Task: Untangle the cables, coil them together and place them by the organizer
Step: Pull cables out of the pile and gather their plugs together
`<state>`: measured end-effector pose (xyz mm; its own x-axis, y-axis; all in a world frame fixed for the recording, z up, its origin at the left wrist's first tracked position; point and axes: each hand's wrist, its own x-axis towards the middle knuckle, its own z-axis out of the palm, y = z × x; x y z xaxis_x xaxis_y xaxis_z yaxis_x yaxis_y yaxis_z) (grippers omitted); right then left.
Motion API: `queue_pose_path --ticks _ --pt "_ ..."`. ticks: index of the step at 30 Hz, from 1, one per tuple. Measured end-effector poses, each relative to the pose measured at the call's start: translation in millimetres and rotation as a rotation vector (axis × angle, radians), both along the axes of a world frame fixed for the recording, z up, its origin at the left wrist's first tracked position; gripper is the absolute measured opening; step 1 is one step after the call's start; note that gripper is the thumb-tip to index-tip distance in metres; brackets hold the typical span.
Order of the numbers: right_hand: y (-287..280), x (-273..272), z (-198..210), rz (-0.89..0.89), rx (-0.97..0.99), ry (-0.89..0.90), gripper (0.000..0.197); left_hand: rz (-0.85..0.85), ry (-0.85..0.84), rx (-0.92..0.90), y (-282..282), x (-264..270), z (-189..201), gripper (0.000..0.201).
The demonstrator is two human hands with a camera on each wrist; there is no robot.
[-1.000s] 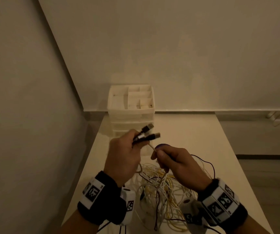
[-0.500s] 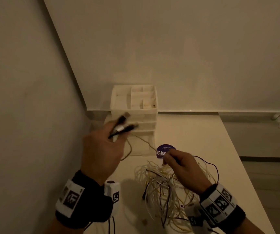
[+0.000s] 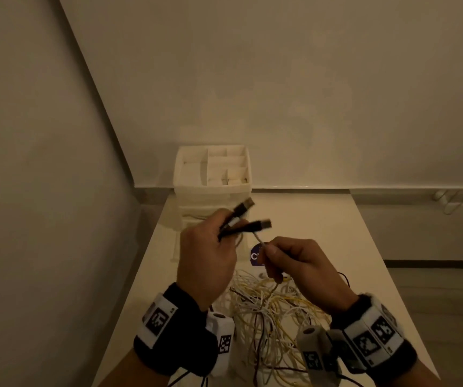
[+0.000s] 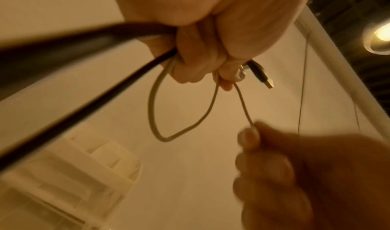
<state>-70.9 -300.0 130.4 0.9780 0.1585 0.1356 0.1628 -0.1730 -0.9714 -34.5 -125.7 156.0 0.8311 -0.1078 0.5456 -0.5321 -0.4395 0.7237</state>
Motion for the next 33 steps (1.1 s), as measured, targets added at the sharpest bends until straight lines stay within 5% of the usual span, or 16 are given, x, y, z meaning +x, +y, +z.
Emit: queue_pose_path --ticks 3,7,10,14,20,24,27,33 --pt "1.6 -3.4 -33.5 -0.033 0.013 0.005 0.028 0.099 -0.042 -0.087 11.9 9.5 13.1 0.034" --pt "0.9 -4.6 -75.8 -0.101 -0.047 0.022 0.026 0.265 -0.063 -0.214 36.6 29.8 21.8 0.012" --pt "-0.8 -4.3 -86.7 -0.139 -0.104 0.044 0.029 0.265 0.017 -0.199 44.8 32.8 15.4 0.014" --pt "-4.5 -2.7 -71.4 -0.156 -0.122 0.035 0.033 0.208 0.057 -0.141 39.4 17.6 10.4 0.039" --pt "3.1 2.5 -19.3 -0.006 -0.108 -0.028 0.026 -0.224 0.251 -0.004 7.4 -8.5 -2.3 0.044" --pt "2.5 5.3 -0.3 -0.04 -0.062 -0.112 0.031 -0.225 0.242 0.083 -2.3 -2.9 -18.3 0.019" --pt "-1.5 5.5 0.9 -0.096 -0.112 -0.136 0.032 -0.191 0.246 0.104 -2.5 -1.1 -24.6 0.032" --pt "2.5 4.8 -14.9 -0.045 -0.075 -0.1 0.024 -0.152 0.237 -0.063 -6.4 -4.4 -4.1 0.026"
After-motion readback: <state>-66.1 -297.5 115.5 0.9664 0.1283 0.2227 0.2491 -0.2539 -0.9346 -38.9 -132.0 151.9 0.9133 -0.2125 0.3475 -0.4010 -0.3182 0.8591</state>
